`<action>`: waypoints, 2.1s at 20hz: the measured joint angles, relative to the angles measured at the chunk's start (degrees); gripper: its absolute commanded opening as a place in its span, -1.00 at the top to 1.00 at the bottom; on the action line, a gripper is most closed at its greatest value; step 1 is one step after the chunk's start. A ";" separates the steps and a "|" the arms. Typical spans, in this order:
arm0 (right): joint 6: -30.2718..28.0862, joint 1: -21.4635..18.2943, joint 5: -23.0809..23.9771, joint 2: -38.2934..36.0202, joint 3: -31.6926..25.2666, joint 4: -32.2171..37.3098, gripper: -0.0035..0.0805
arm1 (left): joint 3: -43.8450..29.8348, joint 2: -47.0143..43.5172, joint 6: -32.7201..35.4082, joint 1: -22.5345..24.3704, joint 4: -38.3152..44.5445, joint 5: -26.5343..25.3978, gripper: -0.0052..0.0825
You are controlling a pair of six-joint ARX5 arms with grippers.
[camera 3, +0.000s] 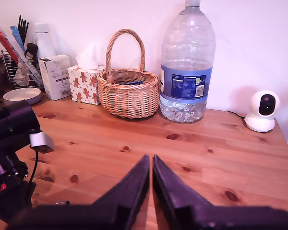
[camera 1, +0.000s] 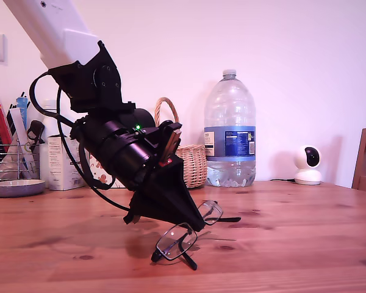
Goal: Pick up the glasses and close them, then place them back on the table
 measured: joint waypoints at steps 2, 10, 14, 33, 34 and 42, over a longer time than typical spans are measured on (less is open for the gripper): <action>0.02 0.02 -0.11 0.00 0.00 0.02 0.95 | 0.00 0.00 -0.37 -0.22 0.20 -1.68 0.49; 0.20 0.02 -0.20 0.00 0.00 0.02 0.95 | 0.00 0.00 -0.42 -0.28 0.94 -3.91 0.01; 0.22 0.02 -1.33 0.00 0.00 0.04 0.95 | 0.66 0.00 -1.73 -0.28 0.33 -4.63 0.01; 1.66 0.02 -1.57 0.00 0.00 0.33 0.95 | 10.40 0.00 -1.86 -5.38 -9.94 -24.28 0.02; 1.66 0.02 -1.57 0.00 0.00 0.33 0.95 | 11.19 0.00 -1.88 -5.51 -10.51 -25.22 0.02; 1.66 0.02 -1.60 0.00 0.00 0.37 0.95 | 12.31 0.00 -1.88 -6.47 -12.15 -32.13 0.02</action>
